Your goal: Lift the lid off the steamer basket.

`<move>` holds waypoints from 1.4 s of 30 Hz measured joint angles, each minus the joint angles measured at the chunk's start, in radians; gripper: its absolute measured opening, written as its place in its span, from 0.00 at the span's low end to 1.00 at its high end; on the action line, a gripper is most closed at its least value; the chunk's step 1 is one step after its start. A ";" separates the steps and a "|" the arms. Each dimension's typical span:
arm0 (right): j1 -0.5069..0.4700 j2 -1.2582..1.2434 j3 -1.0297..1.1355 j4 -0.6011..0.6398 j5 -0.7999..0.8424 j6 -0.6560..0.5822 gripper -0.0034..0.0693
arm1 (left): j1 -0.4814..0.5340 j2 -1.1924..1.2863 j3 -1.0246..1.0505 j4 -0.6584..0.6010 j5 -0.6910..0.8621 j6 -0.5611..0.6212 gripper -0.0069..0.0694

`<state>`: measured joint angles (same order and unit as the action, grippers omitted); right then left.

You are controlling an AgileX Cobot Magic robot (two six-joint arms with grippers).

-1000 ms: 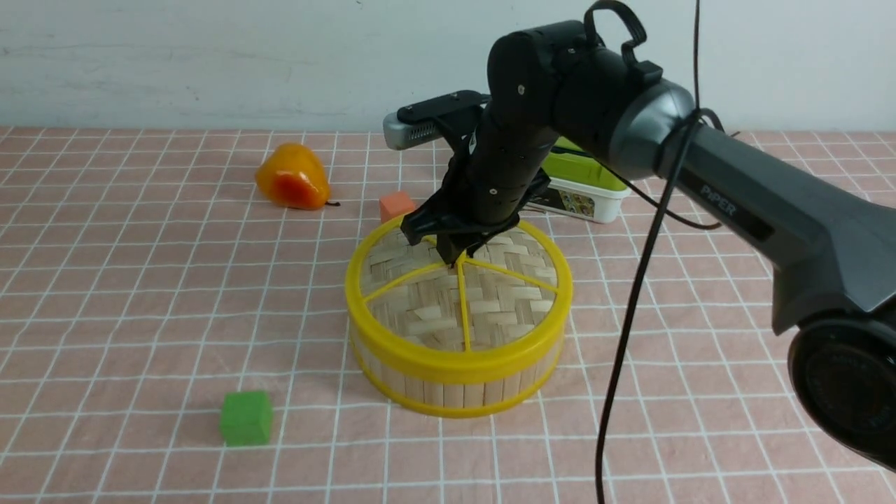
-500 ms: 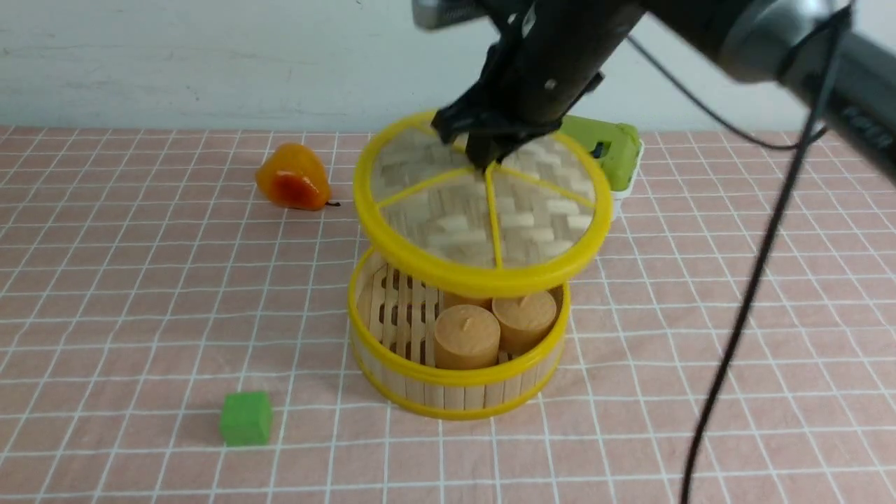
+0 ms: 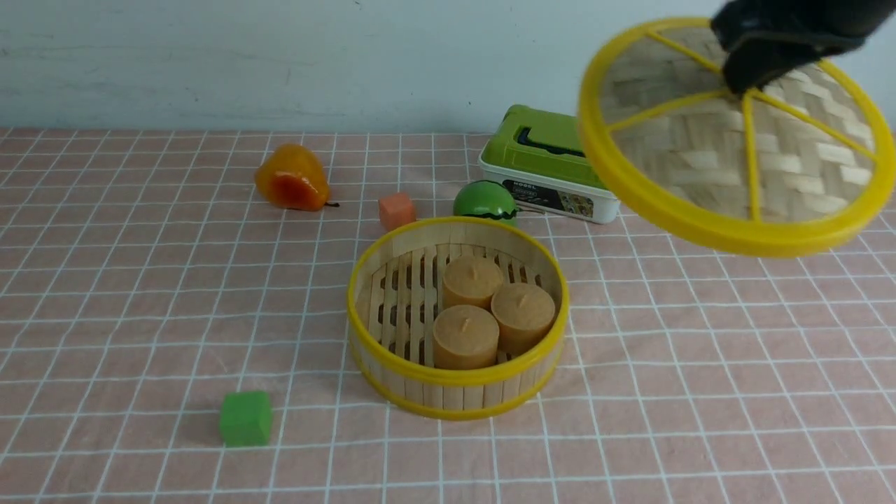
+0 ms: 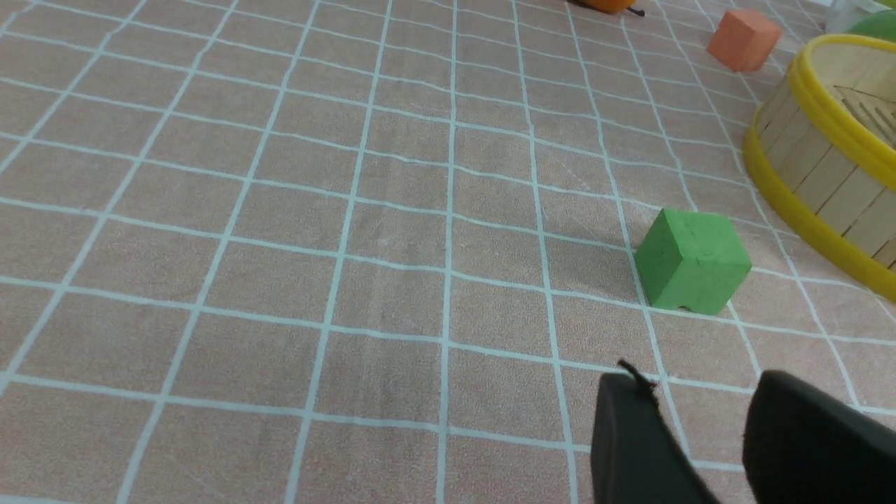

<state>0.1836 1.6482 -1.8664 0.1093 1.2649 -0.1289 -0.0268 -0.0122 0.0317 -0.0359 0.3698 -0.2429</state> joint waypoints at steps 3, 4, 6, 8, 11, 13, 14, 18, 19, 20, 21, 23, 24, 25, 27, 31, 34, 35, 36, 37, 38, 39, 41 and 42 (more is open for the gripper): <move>-0.055 -0.020 0.141 -0.004 -0.034 -0.003 0.15 | 0.000 0.000 0.000 0.000 0.000 0.000 0.40; -0.074 -0.021 0.216 -0.002 -0.092 -0.003 0.15 | 0.000 0.000 0.000 0.000 0.000 0.000 0.40; -0.084 -0.013 0.303 0.002 -0.174 -0.003 0.15 | 0.000 0.000 0.000 0.000 0.000 0.000 0.40; -0.084 0.006 0.389 0.010 -0.269 -0.003 0.15 | 0.000 0.000 0.000 0.000 0.000 0.000 0.40; -0.084 0.057 0.456 0.022 -0.393 -0.006 0.15 | 0.000 0.000 0.000 0.000 0.000 0.000 0.40; -0.084 0.085 0.471 0.022 -0.427 -0.006 0.15 | 0.000 0.000 0.000 0.000 0.000 0.000 0.40; -0.084 0.119 0.477 0.022 -0.454 -0.006 0.15 | 0.000 0.000 0.000 0.000 0.000 0.000 0.40; -0.084 0.199 0.477 0.024 -0.509 -0.006 0.15 | 0.000 0.000 0.000 -0.001 0.000 0.000 0.40; -0.084 0.230 0.477 0.026 -0.532 -0.006 0.15 | 0.000 0.000 0.000 -0.001 0.000 0.000 0.40; -0.084 0.250 0.477 0.030 -0.547 -0.006 0.15 | 0.000 0.000 0.000 -0.001 0.000 0.000 0.40; -0.084 0.252 0.477 0.031 -0.550 -0.006 0.15 | 0.000 0.000 0.000 -0.001 0.000 0.000 0.40; -0.084 0.278 0.478 0.041 -0.571 -0.006 0.16 | 0.000 0.000 0.000 -0.001 0.000 0.000 0.40; -0.084 0.280 0.478 0.046 -0.579 -0.006 0.17 | 0.000 0.000 0.000 -0.001 0.000 0.000 0.40; -0.084 0.282 0.478 0.048 -0.583 -0.006 0.18 | 0.000 0.000 0.000 -0.001 0.000 0.000 0.40; -0.084 0.282 0.478 0.056 -0.598 -0.006 0.23 | 0.000 0.000 0.000 -0.001 0.000 0.000 0.40; -0.084 0.276 0.478 0.063 -0.592 -0.006 0.40 | 0.000 0.000 0.000 -0.001 0.000 0.000 0.40; -0.084 0.224 0.479 0.067 -0.568 -0.006 0.49 | 0.000 0.000 0.000 -0.001 0.000 0.000 0.40; -0.084 0.200 0.479 0.067 -0.561 -0.007 0.50 | 0.000 0.000 0.000 -0.001 0.000 0.000 0.40; -0.084 0.164 0.479 0.068 -0.555 -0.007 0.49 | 0.000 0.000 0.000 -0.001 0.000 0.000 0.40; -0.084 0.156 0.479 0.069 -0.555 -0.007 0.49 | 0.000 0.000 0.000 -0.001 0.000 0.000 0.40; -0.084 0.076 0.479 0.074 -0.543 -0.016 0.45 | 0.000 0.000 0.000 -0.001 0.000 0.000 0.40; -0.084 0.038 0.479 0.077 -0.537 -0.022 0.42 | 0.000 0.000 0.000 -0.001 0.000 0.000 0.40; -0.084 -0.063 0.484 0.091 -0.534 -0.044 0.33 | 0.000 0.000 0.000 -0.001 0.000 0.000 0.40; -0.084 -0.116 0.493 0.104 -0.532 -0.058 0.29 | 0.000 0.000 0.000 -0.001 0.000 0.000 0.40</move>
<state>0.0994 1.5319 -1.3734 0.2137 0.7326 -0.1873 -0.0268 -0.0122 0.0317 -0.0368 0.3698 -0.2429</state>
